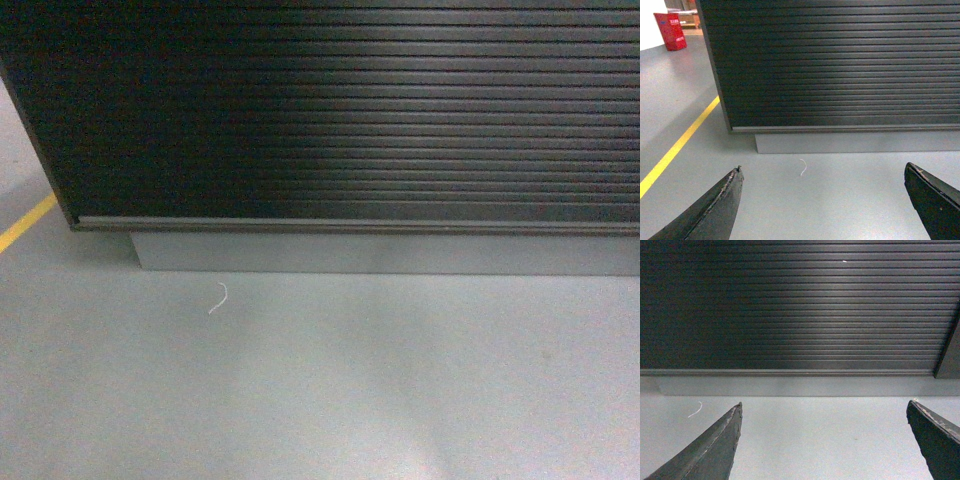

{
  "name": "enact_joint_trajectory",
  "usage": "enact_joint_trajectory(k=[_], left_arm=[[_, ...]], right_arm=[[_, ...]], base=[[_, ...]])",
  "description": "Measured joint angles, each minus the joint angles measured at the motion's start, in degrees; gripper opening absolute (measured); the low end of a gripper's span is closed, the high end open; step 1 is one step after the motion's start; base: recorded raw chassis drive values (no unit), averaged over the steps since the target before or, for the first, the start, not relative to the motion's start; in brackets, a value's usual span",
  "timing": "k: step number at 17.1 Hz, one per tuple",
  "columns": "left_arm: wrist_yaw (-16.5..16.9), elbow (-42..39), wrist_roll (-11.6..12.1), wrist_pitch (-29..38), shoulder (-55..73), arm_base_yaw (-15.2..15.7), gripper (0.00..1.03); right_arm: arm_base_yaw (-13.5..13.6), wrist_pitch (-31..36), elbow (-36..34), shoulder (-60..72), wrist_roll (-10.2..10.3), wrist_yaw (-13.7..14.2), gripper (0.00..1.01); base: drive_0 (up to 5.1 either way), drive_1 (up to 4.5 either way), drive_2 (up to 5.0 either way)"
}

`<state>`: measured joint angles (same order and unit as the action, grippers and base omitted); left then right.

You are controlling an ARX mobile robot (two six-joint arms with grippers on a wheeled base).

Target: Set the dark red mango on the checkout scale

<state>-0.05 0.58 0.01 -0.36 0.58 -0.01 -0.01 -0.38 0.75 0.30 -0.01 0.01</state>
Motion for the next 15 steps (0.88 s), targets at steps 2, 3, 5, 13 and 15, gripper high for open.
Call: enact_joint_trajectory(k=[2,3,5,13,15], left_arm=[[0.0,0.0,0.0,0.0,0.0,0.0,0.98],[0.0,0.0,0.0,0.2,0.0,0.0,0.98],[0.0,0.0,0.0,0.1,0.0,0.0,0.98],[0.0,0.0,0.0,0.2,0.0,0.0,0.98],[0.0,0.0,0.0,0.1,0.0,0.0,0.98]], right_arm=[[0.0,0.0,0.0,0.0,0.0,0.0,0.98],[0.0,0.3,0.0,0.0,0.0,0.0,0.98],[0.0,0.1,0.0,0.0,0.0,0.0,0.98],[0.0,0.2,0.0,0.0,0.0,0.0,0.98],[0.0,0.0,0.0,0.0,0.0,0.0,0.98]], base=[[0.1,4.40,-4.2],[0.1,4.40,-4.2],[0.1,4.40,-4.2],[-0.1,4.24,-4.4],[-0.1,4.24,-4.4]])
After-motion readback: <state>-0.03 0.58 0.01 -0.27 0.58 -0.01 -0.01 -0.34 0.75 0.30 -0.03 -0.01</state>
